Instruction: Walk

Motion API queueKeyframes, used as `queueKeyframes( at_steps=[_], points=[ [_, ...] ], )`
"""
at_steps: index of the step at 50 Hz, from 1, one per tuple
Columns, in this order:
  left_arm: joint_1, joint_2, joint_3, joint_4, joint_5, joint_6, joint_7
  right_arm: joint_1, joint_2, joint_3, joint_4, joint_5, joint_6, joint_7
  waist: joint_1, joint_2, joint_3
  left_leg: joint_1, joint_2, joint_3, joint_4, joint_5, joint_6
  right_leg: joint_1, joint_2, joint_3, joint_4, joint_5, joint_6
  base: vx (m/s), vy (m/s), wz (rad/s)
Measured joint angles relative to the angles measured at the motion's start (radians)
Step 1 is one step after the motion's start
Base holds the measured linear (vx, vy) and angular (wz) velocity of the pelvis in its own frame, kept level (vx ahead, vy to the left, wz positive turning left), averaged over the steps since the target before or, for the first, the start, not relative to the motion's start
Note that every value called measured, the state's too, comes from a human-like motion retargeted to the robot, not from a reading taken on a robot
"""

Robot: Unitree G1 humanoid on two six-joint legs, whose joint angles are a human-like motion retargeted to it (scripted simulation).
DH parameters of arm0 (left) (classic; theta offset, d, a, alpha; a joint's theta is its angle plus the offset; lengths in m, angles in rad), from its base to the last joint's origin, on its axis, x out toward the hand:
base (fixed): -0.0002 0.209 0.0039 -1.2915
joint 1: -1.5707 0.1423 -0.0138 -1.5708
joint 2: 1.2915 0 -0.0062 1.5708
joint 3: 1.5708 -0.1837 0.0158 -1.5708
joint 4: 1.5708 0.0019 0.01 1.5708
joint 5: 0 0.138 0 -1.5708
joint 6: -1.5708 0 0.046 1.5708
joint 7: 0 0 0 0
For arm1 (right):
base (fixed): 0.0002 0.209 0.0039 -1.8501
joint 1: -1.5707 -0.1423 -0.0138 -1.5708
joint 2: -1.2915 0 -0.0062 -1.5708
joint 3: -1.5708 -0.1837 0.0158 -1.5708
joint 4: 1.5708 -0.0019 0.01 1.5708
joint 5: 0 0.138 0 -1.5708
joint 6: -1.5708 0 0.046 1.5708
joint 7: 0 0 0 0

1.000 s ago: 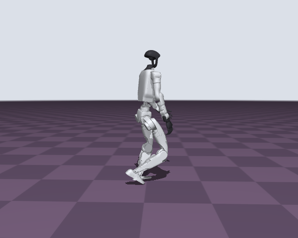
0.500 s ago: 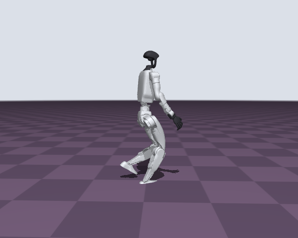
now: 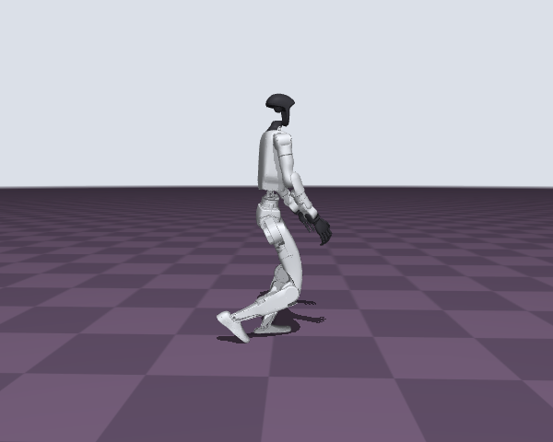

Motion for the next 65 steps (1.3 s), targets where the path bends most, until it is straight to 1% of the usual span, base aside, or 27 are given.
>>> queueKeyframes(
  at_steps=[3, 6, 8, 11, 13, 16, 20, 22, 25, 27, 30, 32, 35, 40, 42, 43, 46, 48, 49, 50, 52, 53, 55, 57, 59, 62, 65],
  points=[
    [-0.109, 0.022, 0.015, -0.043, -0.024, -0.01, 0.026, 0.096, -0.018, 0.002, 0.057, -0.038, 0.01, 0.023, -0.048, 0.023, 0.008, 0.122, 0.006, -0.018, -0.107, -0.007, -0.014, -0.125, -0.025, -0.016, 0.034, -0.062, -0.056, 0.01, 0.05, -0.47],
    [-0.196, 0.039, 0.028, -0.079, -0.029, -0.018, 0.049, 0.188, -0.047, -0.023, 0.082, -0.052, 0.019, 0.031, -0.089, 0.062, 0.011, 0.231, 0.032, -0.037, -0.212, -0.01, -0.033, -0.235, -0.002, -0.035, -0.107, -0.133, -0.093, 0.03, 0.03, -0.43],
    [-0.237, 0.044, 0.03, -0.093, -0.018, -0.024, 0.054, 0.241, -0.067, -0.046, 0.089, -0.044, 0.025, 0.034, -0.106, 0.096, 0.006, 0.285, 0.059, -0.05, -0.271, -0.012, -0.042, -0.291, 0.047, -0.038, -0.274, -0.148, -0.094, 0.04, 0.01, -0.37],
    [-0.268, 0.044, 0.024, -0.094, 0.01, -0.03, 0.046, 0.298, -0.091, -0.088, 0.091, -0.021, 0.031, 0.038, -0.106, 0.154, -0.023, 0.319, 0.116, -0.063, -0.319, -0.024, -0.051, -0.332, 0.152, -0.022, -0.575, -0.118, -0.07, 0.03, 0.0, -0.39],
    [-0.26, 0.036, 0.016, -0.086, 0.023, -0.031, 0.037, 0.32, -0.096, -0.104, 0.091, -0.007, 0.03, 0.036, -0.105, 0.161, -0.031, 0.323, 0.129, -0.062, -0.284, -0.053, -0.055, -0.349, 0.18, -0.006, -0.655, -0.112, -0.057, -0.03, -0.04, -0.35],
    [-0.207, 0.014, -0.003, -0.048, 0.041, -0.022, 0.009, 0.327, -0.094, -0.116, 0.087, 0.009, 0.023, 0.028, -0.094, 0.169, -0.043, 0.323, 0.148, -0.07, -0.178, -0.123, -0.058, -0.337, 0.201, -0.015, -0.652, -0.092, -0.058, 0.0, -0.06, -0.38],
    [-0.073, -0.03, -0.031, 0.056, 0.077, 0.0, -0.05, 0.293, -0.08, -0.114, 0.078, 0.021, 0.009, 0.007, -0.072, 0.203, -0.052, 0.3, 0.217, -0.069, 0.063, -0.175, -0.086, -0.273, 0.238, -0.064, -0.58, -0.083, -0.095, 0.01, -0.07, -0.44],
    [0.008, -0.046, -0.04, 0.118, 0.1, 0.012, -0.08, 0.251, -0.07, -0.107, 0.064, 0.021, 0.002, -0.008, -0.055, 0.235, -0.047, 0.259, 0.29, -0.062, 0.263, -0.152, -0.115, -0.227, 0.281, -0.097, -0.561, -0.098, -0.128, -0.01, -0.08, -0.52],
    [0.107, -0.051, -0.04, 0.187, 0.138, 0.031, -0.118, 0.15, -0.064, -0.086, 0.02, 0.023, -0.001, -0.034, -0.005, 0.324, -0.038, 0.12, 0.474, -0.07, 0.636, -0.039, -0.158, -0.155, 0.403, -0.15, -0.628, -0.099, -0.193, -0.05, -0.08, -0.74],
    [0.155, -0.04, -0.04, 0.198, 0.154, 0.044, -0.128, 0.076, -0.069, -0.073, -0.025, 0.026, -0.003, -0.061, 0.034, 0.332, -0.035, 0.016, 0.538, -0.07, 0.791, 0.01, -0.144, -0.125, 0.436, -0.144, -0.654, -0.11, -0.213, -0.05, -0.06, -0.67],
    [0.213, -0.012, -0.033, 0.187, 0.153, 0.049, -0.13, -0.036, -0.075, -0.061, -0.089, 0.034, -0.006, -0.1, 0.082, 0.305, -0.032, -0.137, 0.572, -0.06, 0.886, 0.001, -0.094, -0.08, 0.436, -0.116, -0.678, -0.134, -0.216, -0.03, -0.04, -0.42],
    [0.244, 0.003, -0.021, 0.172, 0.137, 0.046, -0.126, -0.1, -0.078, -0.063, -0.132, 0.042, -0.008, -0.123, 0.104, 0.276, -0.032, -0.222, 0.555, -0.046, 0.834, -0.029, -0.072, -0.048, 0.418, -0.097, -0.691, -0.151, -0.208, -0.01, -0.01, -0.28],
    [0.28, 0.012, 0.005, 0.152, 0.102, 0.039, -0.116, -0.175, -0.08, -0.074, -0.2, 0.057, -0.013, -0.153, 0.123, 0.237, -0.036, -0.309, 0.489, -0.028, 0.632, -0.051, -0.071, 0.001, 0.377, -0.076, -0.709, -0.18, -0.192, 0.0, 0.01, -0.16],
    [0.301, 0.005, 0.031, 0.134, 0.056, 0.029, -0.101, -0.237, -0.062, -0.081, -0.278, 0.053, -0.032, -0.179, 0.092, 0.155, -0.068, -0.331, 0.282, -0.039, 0.122, 0.011, -0.098, 0.053, 0.25, -0.063, -0.717, -0.231, -0.163, 0.0, 0.01, -0.04],
    [0.297, -0.002, 0.026, 0.126, 0.055, 0.025, -0.096, -0.224, -0.05, -0.074, -0.285, 0.042, -0.036, -0.179, 0.078, 0.144, -0.075, -0.326, 0.246, -0.047, 0.099, 0.019, -0.097, 0.06, 0.23, -0.055, -0.655, -0.266, -0.159, 0.0, 0.04, -0.28],
    [0.285, -0.001, 0.024, 0.124, 0.056, 0.023, -0.094, -0.216, -0.044, -0.072, -0.284, 0.032, -0.036, -0.176, 0.066, 0.119, -0.078, -0.287, 0.208, -0.043, 0.042, 0.046, -0.089, 0.079, 0.199, -0.044, -0.646, -0.282, -0.152, 0.05, 0.05, -0.2],
    [0.257, -0.008, 0.004, 0.11, 0.069, 0.015, -0.081, -0.153, -0.029, -0.049, -0.247, 0.001, -0.031, -0.155, 0.036, 0.092, -0.088, -0.254, 0.162, -0.029, 0.096, 0.052, -0.068, 0.095, 0.161, -0.023, -0.535, -0.306, -0.129, 0.02, 0.05, -0.25],
    [0.221, -0.007, -0.012, 0.101, 0.076, 0.008, -0.066, -0.102, -0.018, -0.034, -0.188, -0.024, -0.03, -0.125, 0.018, 0.055, -0.085, -0.178, 0.11, -0.014, 0.06, 0.054, -0.047, 0.121, 0.114, -0.002, -0.466, -0.28, -0.09, 0.06, 0.07, -0.35],
    [0.203, -0.008, -0.02, 0.092, 0.077, 0.003, -0.057, -0.07, -0.013, -0.024, -0.156, -0.032, -0.026, -0.109, 0.006, 0.041, -0.083, -0.151, 0.087, -0.007, 0.057, 0.044, -0.038, 0.123, 0.093, 0.002, -0.413, -0.246, -0.067, 0.03, 0.06, -0.33],
    [0.186, -0.01, -0.028, 0.08, 0.076, -0.002, -0.049, -0.035, -0.009, -0.012, -0.125, -0.037, -0.019, -0.095, -0.007, 0.032, -0.083, -0.137, 0.07, 0.0, 0.072, 0.027, -0.03, 0.116, 0.075, 0.002, -0.35, -0.205, -0.043, 0.01, 0.06, -0.4],
    [0.135, -0.002, -0.036, 0.052, 0.064, -0.011, -0.03, 0.021, -0.004, 0.003, -0.051, -0.046, -0.015, -0.059, -0.029, 0.002, -0.073, -0.054, 0.018, 0.009, -0.005, 0.021, -0.013, 0.079, 0.019, 0.009, -0.212, -0.102, 0.002, 0.01, 0.06, -0.5],
    [0.115, 0.001, -0.038, 0.035, 0.06, -0.019, -0.021, 0.055, -0.003, 0.01, -0.024, -0.052, -0.008, -0.049, -0.044, -0.005, -0.069, -0.036, 0.006, 0.015, 0.002, 0.002, -0.008, 0.056, -0.007, 0.002, -0.139, -0.065, 0.012, 0.01, 0.06, -0.58],
    [0.053, 0.022, -0.037, 0.0, 0.045, -0.027, -0.005, 0.1, -0.012, 0.013, 0.025, -0.069, -0.006, -0.027, -0.064, -0.008, -0.061, 0.054, -0.014, 0.01, -0.109, 0.011, -0.004, -0.022, -0.046, -0.002, -0.035, -0.019, 0.002, 0.01, 0.07, -0.7],
    [0.013, 0.037, -0.034, -0.032, 0.038, -0.038, 0.014, 0.159, -0.023, 0.008, 0.051, -0.082, -0.003, -0.024, -0.093, -0.009, -0.054, 0.102, -0.019, 0.012, -0.121, -0.004, -0.011, -0.088, -0.091, -0.019, 0.023, -0.049, -0.032, 0.02, 0.06, -0.68],
    [-0.042, 0.059, -0.02, -0.062, 0.03, -0.04, 0.031, 0.197, -0.042, -0.009, 0.059, -0.091, -0.004, -0.022, -0.107, 0.021, -0.05, 0.194, -0.003, -0.003, -0.244, 0.021, -0.023, -0.17, -0.089, -0.039, -0.002, -0.082, -0.072, 0.05, 0.06, -0.79],
    [-0.091, 0.076, -0.005, -0.095, 0.035, -0.041, 0.054, 0.249, -0.061, -0.037, 0.059, -0.084, -0.003, -0.028, -0.126, 0.055, -0.049, 0.281, 0.022, -0.009, -0.337, 0.034, -0.041, -0.262, -0.068, -0.072, -0.14, -0.146, -0.102, 0.04, 0.02, -0.63],
    [-0.113, 0.083, -0.001, -0.105, 0.058, -0.042, 0.061, 0.274, -0.072, -0.063, 0.051, -0.066, 0.0, -0.04, -0.127, 0.096, -0.063, 0.33, 0.06, -0.009, -0.402, 0.041, -0.052, -0.32, 0.006, -0.091, -0.38, -0.166, -0.094, 0.03, 0.0, -0.55]
  ],
)
